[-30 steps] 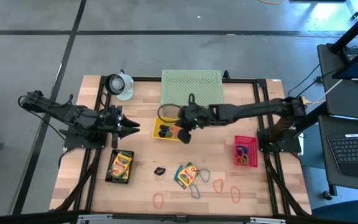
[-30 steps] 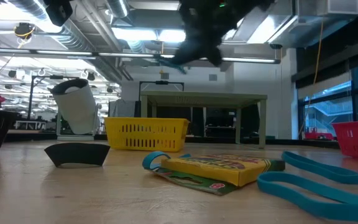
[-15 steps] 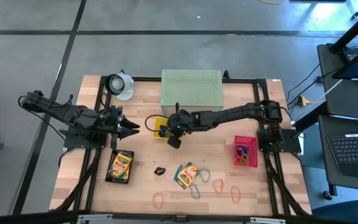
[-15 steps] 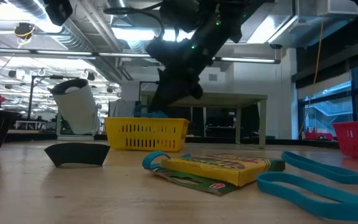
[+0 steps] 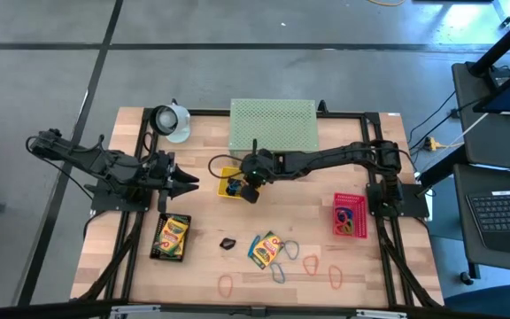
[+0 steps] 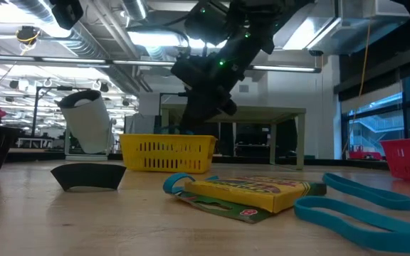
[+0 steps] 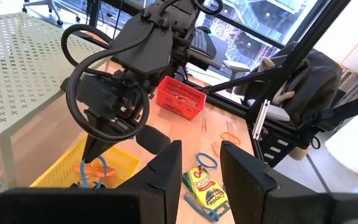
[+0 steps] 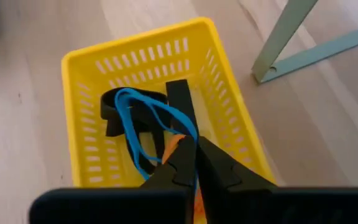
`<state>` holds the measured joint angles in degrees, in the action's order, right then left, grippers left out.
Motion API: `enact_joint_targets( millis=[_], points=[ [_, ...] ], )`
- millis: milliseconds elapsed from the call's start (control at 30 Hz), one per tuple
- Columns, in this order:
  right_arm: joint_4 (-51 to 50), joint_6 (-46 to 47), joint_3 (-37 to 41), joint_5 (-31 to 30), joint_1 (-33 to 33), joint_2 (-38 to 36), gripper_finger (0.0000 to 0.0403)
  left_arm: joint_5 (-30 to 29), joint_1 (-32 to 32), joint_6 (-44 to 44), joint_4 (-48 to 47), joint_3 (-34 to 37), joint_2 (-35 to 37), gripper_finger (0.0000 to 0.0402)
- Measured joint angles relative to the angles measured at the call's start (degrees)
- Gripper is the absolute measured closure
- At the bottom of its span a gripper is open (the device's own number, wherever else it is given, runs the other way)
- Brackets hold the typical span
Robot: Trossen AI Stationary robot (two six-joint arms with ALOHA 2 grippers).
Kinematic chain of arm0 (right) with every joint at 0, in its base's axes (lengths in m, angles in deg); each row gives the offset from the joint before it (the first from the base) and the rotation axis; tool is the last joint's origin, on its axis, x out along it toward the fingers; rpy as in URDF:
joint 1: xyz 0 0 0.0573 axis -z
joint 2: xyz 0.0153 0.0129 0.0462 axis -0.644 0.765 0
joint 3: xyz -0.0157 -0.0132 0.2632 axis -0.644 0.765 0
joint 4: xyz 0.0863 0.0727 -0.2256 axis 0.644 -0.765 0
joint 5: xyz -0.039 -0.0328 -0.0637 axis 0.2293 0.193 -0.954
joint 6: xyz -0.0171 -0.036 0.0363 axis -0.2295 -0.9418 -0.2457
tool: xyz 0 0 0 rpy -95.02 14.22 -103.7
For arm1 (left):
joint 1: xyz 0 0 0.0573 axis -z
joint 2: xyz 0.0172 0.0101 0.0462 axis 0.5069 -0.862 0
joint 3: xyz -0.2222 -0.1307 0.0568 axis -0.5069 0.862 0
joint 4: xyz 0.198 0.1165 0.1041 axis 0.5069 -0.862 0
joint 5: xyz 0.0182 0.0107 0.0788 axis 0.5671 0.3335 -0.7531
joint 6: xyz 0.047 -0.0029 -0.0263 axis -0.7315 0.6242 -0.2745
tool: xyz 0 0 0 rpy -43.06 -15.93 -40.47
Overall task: Pick & Place Office Desk Supplies
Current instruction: Put the blue rubber band into the yellow bin, then put the black rubber band into the yellow bin
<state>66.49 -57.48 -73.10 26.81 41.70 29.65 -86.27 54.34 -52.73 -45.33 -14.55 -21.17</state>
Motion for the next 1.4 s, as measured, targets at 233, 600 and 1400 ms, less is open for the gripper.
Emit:
enact_joint_targets(
  millis=[233,600,1400],
  points=[
    [-0.1,0.1,0.0,7.9,-0.1,0.0,0.0316,0.1,0.0,0.0,0.0,0.0,0.0,0.0297],
    [0.0,1.8,0.0,8.2,-3.1,-4.8,0.0215,14.8,0.7,8.3,0.2,-0.1,-6.1,0.0297],
    [-23.4,6.1,0.0,-17.6,-9.3,-35.0,0.0213,16.6,5.9,3.5,11.8,0.0,-47.3,0.0281]
  ],
)
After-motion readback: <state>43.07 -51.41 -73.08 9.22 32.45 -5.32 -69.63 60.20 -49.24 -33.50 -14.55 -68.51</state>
